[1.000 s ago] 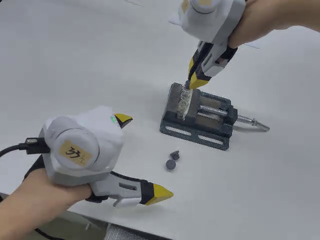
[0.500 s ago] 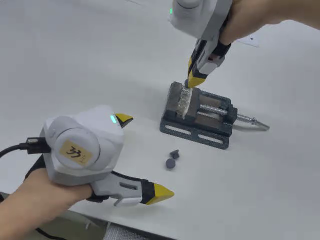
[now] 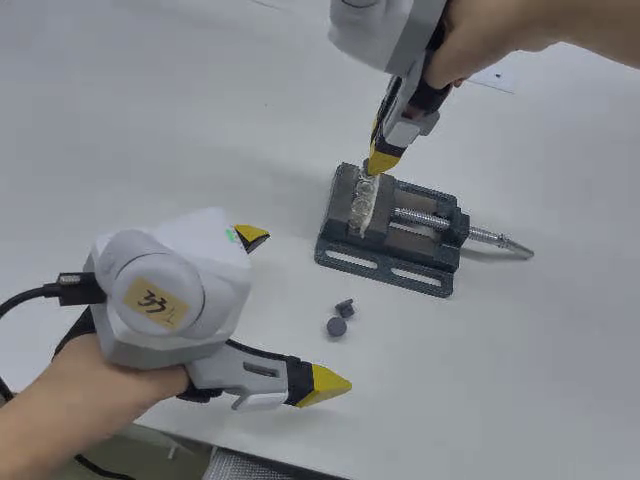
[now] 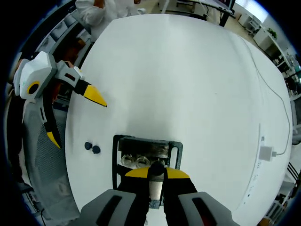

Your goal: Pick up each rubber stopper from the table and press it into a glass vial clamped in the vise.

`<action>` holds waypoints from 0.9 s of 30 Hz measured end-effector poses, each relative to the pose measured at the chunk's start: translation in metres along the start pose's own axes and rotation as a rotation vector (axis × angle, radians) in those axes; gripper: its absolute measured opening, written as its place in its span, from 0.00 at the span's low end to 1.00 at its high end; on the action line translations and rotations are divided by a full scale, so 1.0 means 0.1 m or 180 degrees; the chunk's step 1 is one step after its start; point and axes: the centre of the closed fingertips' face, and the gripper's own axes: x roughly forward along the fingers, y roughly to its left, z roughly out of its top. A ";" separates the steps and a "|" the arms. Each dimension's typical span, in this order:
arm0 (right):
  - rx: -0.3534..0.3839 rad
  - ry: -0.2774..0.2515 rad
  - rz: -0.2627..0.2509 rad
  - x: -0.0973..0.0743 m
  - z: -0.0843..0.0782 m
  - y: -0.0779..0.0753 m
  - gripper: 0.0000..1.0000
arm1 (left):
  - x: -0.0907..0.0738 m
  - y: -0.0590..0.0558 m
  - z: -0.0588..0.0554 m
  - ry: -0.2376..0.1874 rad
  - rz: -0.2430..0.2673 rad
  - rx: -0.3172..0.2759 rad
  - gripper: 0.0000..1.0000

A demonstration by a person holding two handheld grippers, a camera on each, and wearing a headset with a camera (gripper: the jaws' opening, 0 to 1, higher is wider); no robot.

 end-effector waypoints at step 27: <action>-0.0374 -0.0074 -0.0030 -0.02 -0.07 0.07 0.19 | -0.04 0.00 0.00 0.0021 0.0039 0.0004 0.97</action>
